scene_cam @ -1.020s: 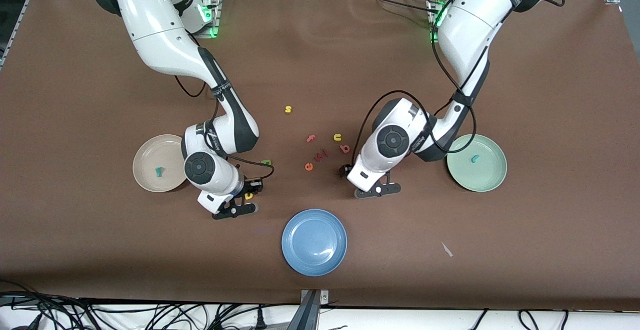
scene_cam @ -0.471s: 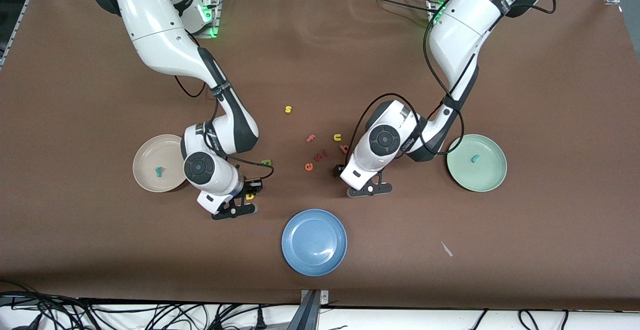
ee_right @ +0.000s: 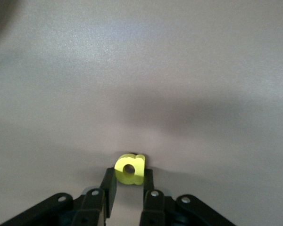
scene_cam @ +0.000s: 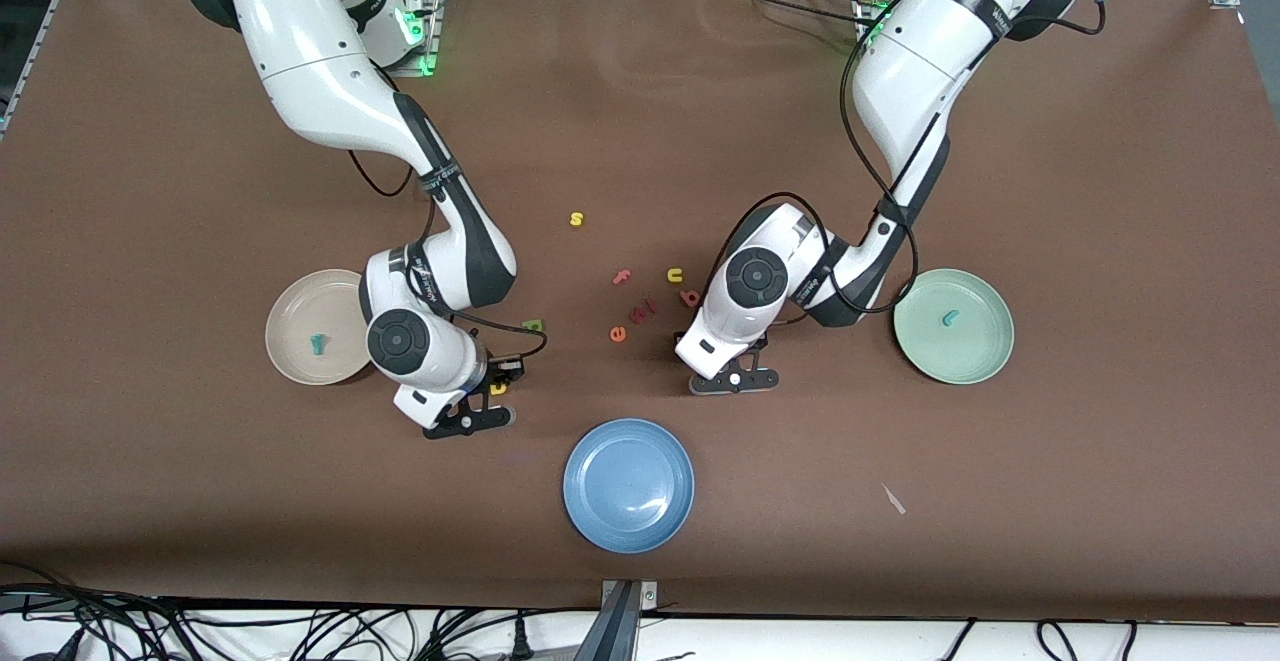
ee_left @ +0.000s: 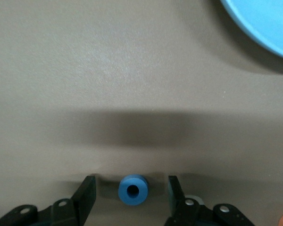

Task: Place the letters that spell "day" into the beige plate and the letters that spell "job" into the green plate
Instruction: 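Grasp the yellow a with the right gripper, blue o with the left, then place the yellow a on beige plate, blue o on green plate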

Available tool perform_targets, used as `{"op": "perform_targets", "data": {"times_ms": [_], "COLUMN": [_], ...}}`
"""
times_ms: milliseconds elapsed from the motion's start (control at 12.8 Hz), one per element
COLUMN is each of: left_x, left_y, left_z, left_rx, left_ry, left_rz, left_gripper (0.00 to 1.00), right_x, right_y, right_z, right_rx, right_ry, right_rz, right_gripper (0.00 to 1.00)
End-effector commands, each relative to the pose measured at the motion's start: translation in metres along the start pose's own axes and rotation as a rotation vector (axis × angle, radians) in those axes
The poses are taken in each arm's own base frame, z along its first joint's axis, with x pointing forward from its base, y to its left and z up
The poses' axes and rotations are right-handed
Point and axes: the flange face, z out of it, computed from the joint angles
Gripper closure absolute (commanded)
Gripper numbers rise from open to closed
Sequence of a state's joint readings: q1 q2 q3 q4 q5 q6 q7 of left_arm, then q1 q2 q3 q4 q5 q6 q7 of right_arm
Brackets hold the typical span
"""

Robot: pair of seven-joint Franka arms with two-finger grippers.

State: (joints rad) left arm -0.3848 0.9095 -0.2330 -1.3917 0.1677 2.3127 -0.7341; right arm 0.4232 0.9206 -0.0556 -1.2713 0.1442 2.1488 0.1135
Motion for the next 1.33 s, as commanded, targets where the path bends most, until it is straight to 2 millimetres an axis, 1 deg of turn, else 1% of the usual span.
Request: {"op": "perform_targets", "data": {"times_ms": [0,78,157,235,314,392,471,549,706,784,863,941,1020,1098,1176,1255], "left_x": [0.000,0.000,0.000,0.000,0.000,0.001,0.004,0.008,0.015,0.018,0.022,0.024,0.026,0.028,0.034,0.040], "left_y": [0.006,0.006,0.006,0.008,0.009,0.008,0.005,0.002,-0.012,-0.016,-0.024,-0.029,-0.037,-0.046,-0.064,-0.080], "left_z": [0.006,0.006,0.005,0.003,0.002,-0.001,-0.004,-0.012,-0.024,-0.034,-0.045,-0.058,-0.067,-0.079,-0.089,-0.099], "left_rx": [0.016,0.017,0.017,0.015,0.013,0.013,0.014,0.014,0.047,0.056,0.068,0.084,0.106,0.124,0.144,0.156], "left_ry": [0.015,0.016,0.018,0.020,0.020,0.024,0.026,0.027,0.006,0.003,-0.003,-0.012,-0.029,-0.047,-0.072,-0.096], "left_rz": [0.015,0.017,0.022,0.017,0.009,-0.006,-0.014,-0.020,-0.032,-0.037,-0.047,-0.052,-0.034,0.003,0.030,0.069], "left_gripper": [0.40,0.50,0.65,0.82,0.97,1.00,1.00,1.00,1.00,1.00,1.00,1.00,1.00,1.00,1.00,1.00], "right_x": [-0.001,-0.009,-0.017,-0.030,-0.043,-0.054,-0.067,-0.082,-0.121,-0.136,-0.145,-0.149,-0.151,-0.153,-0.152,-0.147], "right_y": [0.017,0.031,0.045,0.061,0.077,0.097,0.115,0.132,0.169,0.185,0.198,0.208,0.217,0.231,0.233,0.225], "right_z": [-0.024,-0.031,-0.037,-0.043,-0.049,-0.058,-0.066,-0.074,-0.081,-0.077,-0.070,-0.063,-0.055,-0.047,-0.045,-0.049], "right_rx": [-0.018,-0.037,-0.050,-0.058,-0.064,-0.068,-0.069,-0.067,-0.051,-0.047,-0.044,-0.047,-0.050,-0.047,-0.045,-0.046], "right_ry": [-0.021,-0.049,-0.065,-0.078,-0.084,-0.090,-0.099,-0.110,-0.124,-0.141,-0.154,-0.165,-0.174,-0.186,-0.193,-0.186], "right_rz": [0.019,0.037,0.046,0.037,0.001,-0.018,-0.034,-0.061,-0.096,-0.102,-0.108,-0.124,-0.126,-0.106,-0.100,-0.098], "right_gripper": [0.96,0.96,0.96,0.96,0.96,0.96,0.96,0.96,0.96,0.96,0.96,0.96,0.89,0.27,0.00,0.00]}}
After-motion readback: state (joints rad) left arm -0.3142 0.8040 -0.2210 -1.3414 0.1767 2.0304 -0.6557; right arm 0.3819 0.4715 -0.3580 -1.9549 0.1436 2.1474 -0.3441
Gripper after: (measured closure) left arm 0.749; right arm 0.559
